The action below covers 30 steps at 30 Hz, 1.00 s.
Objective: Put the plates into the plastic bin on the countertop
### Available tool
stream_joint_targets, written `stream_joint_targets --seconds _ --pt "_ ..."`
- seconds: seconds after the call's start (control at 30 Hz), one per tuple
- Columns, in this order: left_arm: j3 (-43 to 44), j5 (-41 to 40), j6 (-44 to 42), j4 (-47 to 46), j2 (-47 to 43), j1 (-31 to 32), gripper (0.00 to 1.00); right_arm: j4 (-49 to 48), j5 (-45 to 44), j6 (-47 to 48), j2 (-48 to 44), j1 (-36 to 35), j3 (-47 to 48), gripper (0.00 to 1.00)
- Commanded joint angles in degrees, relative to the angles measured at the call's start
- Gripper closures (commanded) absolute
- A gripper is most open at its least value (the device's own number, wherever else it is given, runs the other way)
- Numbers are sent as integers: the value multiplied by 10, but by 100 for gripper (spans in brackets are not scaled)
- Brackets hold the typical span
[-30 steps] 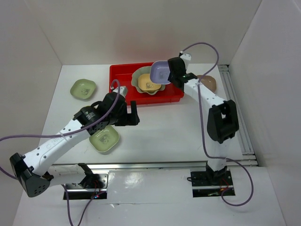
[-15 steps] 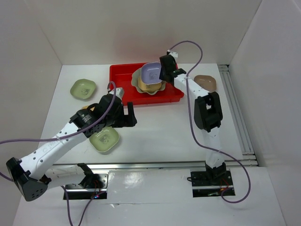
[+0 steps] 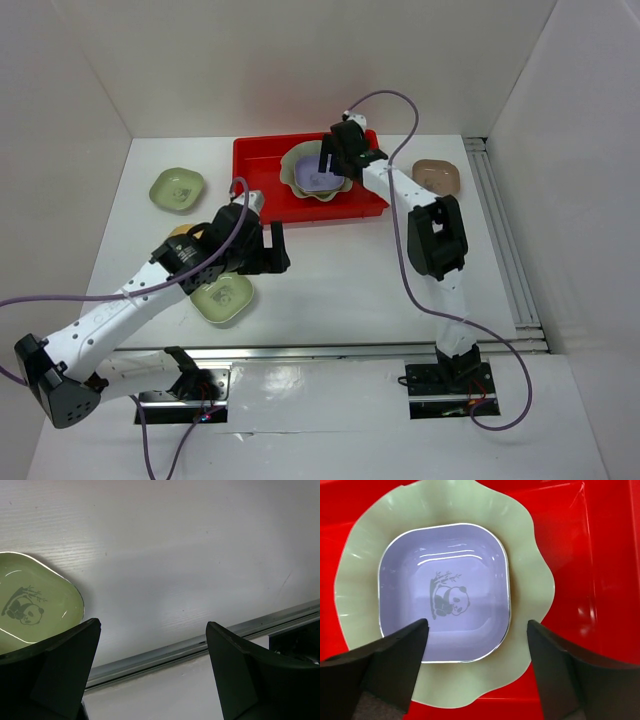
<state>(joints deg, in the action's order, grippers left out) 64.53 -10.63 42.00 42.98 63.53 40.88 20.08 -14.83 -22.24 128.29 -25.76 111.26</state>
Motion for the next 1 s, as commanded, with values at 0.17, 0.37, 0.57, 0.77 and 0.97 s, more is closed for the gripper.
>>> stream_joint_targets --seconds 0.17,0.37,0.57,0.77,0.97 --pt "-21 11 -10 -25 -13 -4 0 -6 -41 22 -117 26 27 0" --pt "-56 39 -10 -53 -19 -4 0 70 -35 17 -135 197 -13 0" --pt "-74 55 -16 -73 -13 -4 0 107 26 -15 -107 318 -68 0" --pt "-79 68 -16 -78 -18 -4 0 85 26 -13 -100 374 -119 0" --pt "-79 80 -26 -78 -18 -4 0 56 49 -6 -87 381 -147 3"
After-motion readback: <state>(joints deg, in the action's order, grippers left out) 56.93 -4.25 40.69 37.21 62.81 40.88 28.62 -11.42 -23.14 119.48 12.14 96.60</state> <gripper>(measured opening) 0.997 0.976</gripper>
